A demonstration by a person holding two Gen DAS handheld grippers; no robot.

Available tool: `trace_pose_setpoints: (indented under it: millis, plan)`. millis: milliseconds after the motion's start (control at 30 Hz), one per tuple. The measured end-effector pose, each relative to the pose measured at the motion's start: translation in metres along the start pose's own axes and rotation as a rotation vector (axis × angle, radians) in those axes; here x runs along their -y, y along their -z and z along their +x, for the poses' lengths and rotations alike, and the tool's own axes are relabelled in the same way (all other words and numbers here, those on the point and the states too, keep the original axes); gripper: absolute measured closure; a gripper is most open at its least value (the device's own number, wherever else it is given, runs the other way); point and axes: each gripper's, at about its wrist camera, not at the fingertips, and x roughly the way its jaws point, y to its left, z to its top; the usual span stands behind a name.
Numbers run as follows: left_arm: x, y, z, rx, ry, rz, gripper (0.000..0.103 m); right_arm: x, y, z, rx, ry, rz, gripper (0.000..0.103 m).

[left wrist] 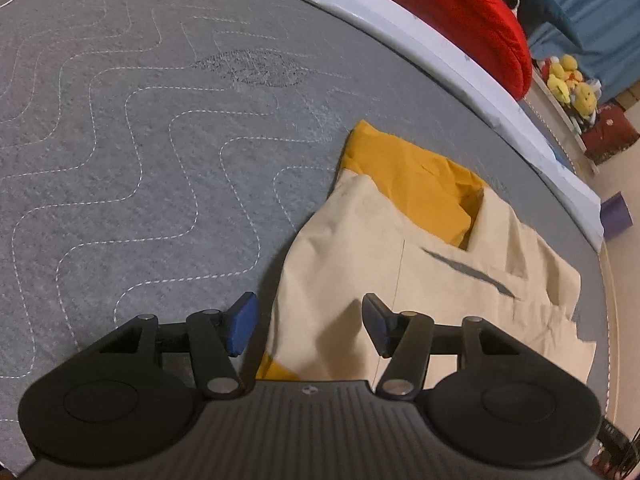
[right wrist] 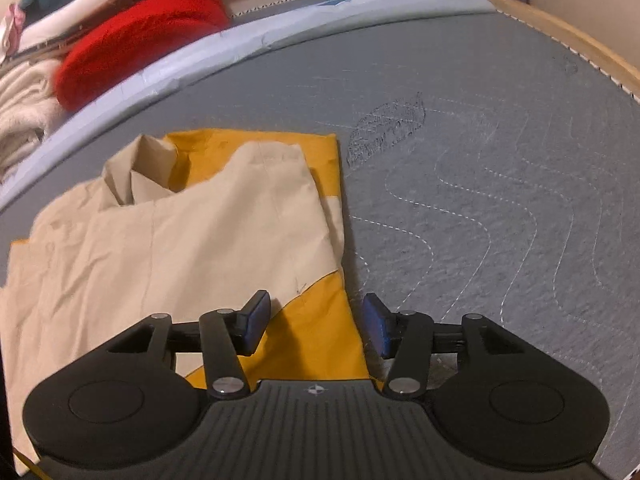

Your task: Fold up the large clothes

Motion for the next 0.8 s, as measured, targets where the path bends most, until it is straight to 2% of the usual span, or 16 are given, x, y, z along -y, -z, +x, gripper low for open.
trace_pose_setpoints:
  millis: [67, 100, 167, 200, 233, 300, 333, 433, 567, 633, 800]
  plan:
    - [0.002, -0.002, 0.001, 0.020, -0.024, 0.003, 0.040, -0.003, -0.001, -0.001, 0.002, -0.002, -0.018, 0.060]
    - [0.004, -0.003, 0.002, 0.025, -0.033, 0.007, 0.041, -0.005, -0.001, -0.002, 0.007, -0.010, -0.029, 0.069]
    - [0.007, -0.003, 0.006, 0.018, -0.041, 0.019, 0.042, -0.010, 0.000, -0.006, 0.024, 0.006, -0.066, 0.080]
    - [0.008, -0.002, 0.009, 0.008, -0.042, 0.028, 0.048, -0.013, 0.001, -0.008, 0.032, 0.021, -0.092, 0.091]
    - [0.010, -0.001, 0.010, 0.001, -0.042, 0.041, 0.056, -0.014, 0.002, -0.011, 0.045, 0.032, -0.114, 0.092]
    - [0.014, 0.001, 0.011, 0.004, -0.048, 0.076, 0.092, -0.018, 0.003, -0.019, 0.080, 0.027, -0.147, 0.098]
    - [0.016, 0.001, 0.006, 0.027, -0.055, 0.091, 0.097, -0.020, 0.004, -0.023, 0.102, 0.026, -0.169, 0.100]
    - [0.024, -0.004, -0.016, 0.161, -0.064, 0.109, 0.102, -0.024, 0.004, -0.042, 0.204, 0.024, -0.206, 0.101]
    - [0.036, -0.009, -0.049, 0.357, 0.005, 0.126, 0.102, -0.020, -0.004, -0.074, 0.385, 0.001, -0.170, 0.101]
    - [0.042, -0.011, -0.055, 0.411, 0.006, 0.133, 0.102, -0.020, -0.008, -0.082, 0.455, 0.002, -0.166, 0.101]
    - [0.056, -0.021, -0.062, 0.533, 0.002, 0.127, 0.103, -0.031, -0.021, -0.081, 0.552, 0.055, -0.186, 0.102]
